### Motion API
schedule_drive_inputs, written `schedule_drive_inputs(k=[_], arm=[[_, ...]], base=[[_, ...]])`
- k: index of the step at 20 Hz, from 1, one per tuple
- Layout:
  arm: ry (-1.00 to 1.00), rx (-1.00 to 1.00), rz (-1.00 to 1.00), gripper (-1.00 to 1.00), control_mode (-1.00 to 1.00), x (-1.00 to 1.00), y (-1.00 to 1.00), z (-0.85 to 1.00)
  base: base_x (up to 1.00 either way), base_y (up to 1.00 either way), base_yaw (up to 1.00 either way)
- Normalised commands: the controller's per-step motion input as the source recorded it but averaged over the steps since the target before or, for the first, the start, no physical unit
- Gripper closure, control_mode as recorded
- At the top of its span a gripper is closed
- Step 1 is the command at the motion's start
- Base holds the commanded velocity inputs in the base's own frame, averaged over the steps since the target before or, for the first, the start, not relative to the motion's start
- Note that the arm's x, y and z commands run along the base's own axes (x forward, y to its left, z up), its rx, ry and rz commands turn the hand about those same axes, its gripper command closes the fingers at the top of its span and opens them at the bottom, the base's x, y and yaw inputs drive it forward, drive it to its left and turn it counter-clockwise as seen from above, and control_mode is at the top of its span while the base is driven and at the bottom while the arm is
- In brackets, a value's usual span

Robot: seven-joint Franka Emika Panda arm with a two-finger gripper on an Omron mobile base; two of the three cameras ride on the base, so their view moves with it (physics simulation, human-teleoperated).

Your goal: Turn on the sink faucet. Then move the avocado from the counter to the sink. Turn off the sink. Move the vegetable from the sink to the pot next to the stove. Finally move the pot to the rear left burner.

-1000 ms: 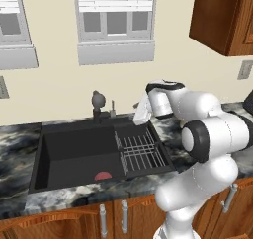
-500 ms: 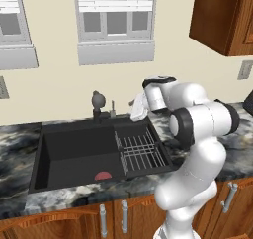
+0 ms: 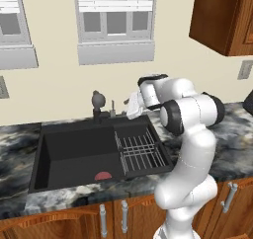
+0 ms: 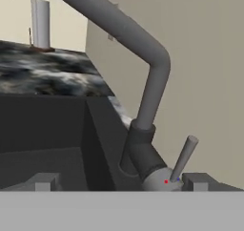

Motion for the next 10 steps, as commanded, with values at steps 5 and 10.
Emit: schedule_drive_inputs(k=[5, 10], arm=[[0.00, 0.00, 0.00, -1.00, -1.00, 0.29, 0.22, -0.14], [0.00, 0.00, 0.00, -1.00, -1.00, 0.29, 0.12, -0.09]], base=[[0.00, 0.00, 0.00], [0.00, 0.00, 0.00]])
